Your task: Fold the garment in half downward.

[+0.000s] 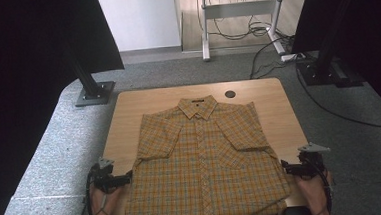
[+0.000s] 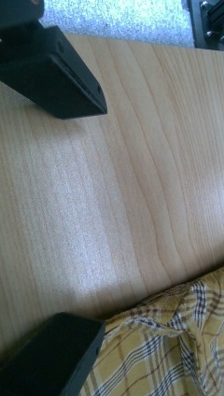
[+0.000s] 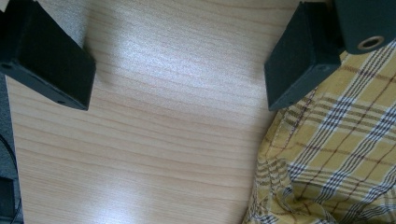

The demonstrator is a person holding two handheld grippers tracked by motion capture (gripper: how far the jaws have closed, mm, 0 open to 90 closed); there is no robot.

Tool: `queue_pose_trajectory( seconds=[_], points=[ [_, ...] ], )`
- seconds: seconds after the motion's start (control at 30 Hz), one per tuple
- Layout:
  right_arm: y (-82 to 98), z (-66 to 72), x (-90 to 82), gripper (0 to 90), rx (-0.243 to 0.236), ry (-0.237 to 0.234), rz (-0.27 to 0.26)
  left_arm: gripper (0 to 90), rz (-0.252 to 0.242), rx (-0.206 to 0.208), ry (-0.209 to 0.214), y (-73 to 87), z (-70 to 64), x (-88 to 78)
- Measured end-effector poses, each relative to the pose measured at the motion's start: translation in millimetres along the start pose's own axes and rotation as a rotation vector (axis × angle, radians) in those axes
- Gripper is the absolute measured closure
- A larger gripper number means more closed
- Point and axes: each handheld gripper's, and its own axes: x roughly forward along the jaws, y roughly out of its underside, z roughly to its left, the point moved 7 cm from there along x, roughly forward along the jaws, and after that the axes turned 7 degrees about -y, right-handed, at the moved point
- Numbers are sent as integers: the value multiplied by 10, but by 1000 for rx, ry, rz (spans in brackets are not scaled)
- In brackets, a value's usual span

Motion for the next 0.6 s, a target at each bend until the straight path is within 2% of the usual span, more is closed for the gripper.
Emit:
queue_pose_trajectory(
  seconds=[0.3, 0.4, 0.5, 0.6],
  points=[
    [0, 0, 0, 80, 0, 0, 0, 51, -5, 15, 10, 0, 40, -23],
    [0, 0, 0, 80, 0, 0, 0, 78, -30, 24, 5, -39, 61, -64],
    [0, -1, 1, 81, 0, 0, 0, 89, -63, 10, 24, -101, 65, -103],
    [0, -1, 1, 80, 0, 0, 0, 91, -64, 15, 46, -159, 42, -78]
  ],
)
